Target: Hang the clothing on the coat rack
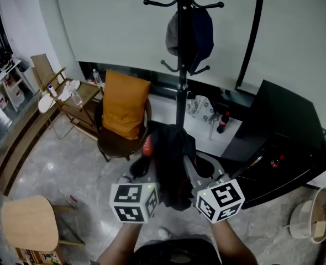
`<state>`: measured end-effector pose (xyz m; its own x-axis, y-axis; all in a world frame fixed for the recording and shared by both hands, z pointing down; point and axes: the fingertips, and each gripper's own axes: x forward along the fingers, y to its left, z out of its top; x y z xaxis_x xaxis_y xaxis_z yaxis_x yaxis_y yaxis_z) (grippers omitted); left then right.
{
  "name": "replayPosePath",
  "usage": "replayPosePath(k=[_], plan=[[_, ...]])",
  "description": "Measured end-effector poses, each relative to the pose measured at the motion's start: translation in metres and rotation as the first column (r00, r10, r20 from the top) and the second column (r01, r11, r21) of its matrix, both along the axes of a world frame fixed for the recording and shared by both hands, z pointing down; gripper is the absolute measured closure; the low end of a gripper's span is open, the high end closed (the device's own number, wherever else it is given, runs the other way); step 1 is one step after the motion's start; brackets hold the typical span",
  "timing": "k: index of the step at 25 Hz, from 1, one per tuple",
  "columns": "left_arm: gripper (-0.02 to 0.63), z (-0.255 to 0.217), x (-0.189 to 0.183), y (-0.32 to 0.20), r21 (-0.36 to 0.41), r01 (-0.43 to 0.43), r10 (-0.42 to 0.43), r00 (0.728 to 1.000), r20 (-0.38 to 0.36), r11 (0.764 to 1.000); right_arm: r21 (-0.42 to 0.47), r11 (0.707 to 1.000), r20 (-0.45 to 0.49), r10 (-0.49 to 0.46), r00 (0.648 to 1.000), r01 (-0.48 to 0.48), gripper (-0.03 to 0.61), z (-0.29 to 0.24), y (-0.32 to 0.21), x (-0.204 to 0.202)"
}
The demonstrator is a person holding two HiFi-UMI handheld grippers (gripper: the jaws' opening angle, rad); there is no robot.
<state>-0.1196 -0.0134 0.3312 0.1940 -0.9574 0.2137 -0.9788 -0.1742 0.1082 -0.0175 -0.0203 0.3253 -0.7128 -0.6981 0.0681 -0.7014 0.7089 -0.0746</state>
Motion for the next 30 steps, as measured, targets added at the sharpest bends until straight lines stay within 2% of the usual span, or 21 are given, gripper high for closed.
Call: replayPosePath(k=[13,30], plan=[[0.584,0.009,-0.005,-0.028,-0.009,-0.09,0.09,0.996,-0.025,0.996,0.014,0.996,-0.027,0.091,0.995,-0.091,0.555,0.0,-0.026,-0.005],[0.584,0.016,0.007,-0.09,-0.013,-0.054,0.054,0.998,-0.02,0.998,0.026,0.998,-0.024,0.062,0.998,-0.061,0.555,0.006,-0.085,0.008]])
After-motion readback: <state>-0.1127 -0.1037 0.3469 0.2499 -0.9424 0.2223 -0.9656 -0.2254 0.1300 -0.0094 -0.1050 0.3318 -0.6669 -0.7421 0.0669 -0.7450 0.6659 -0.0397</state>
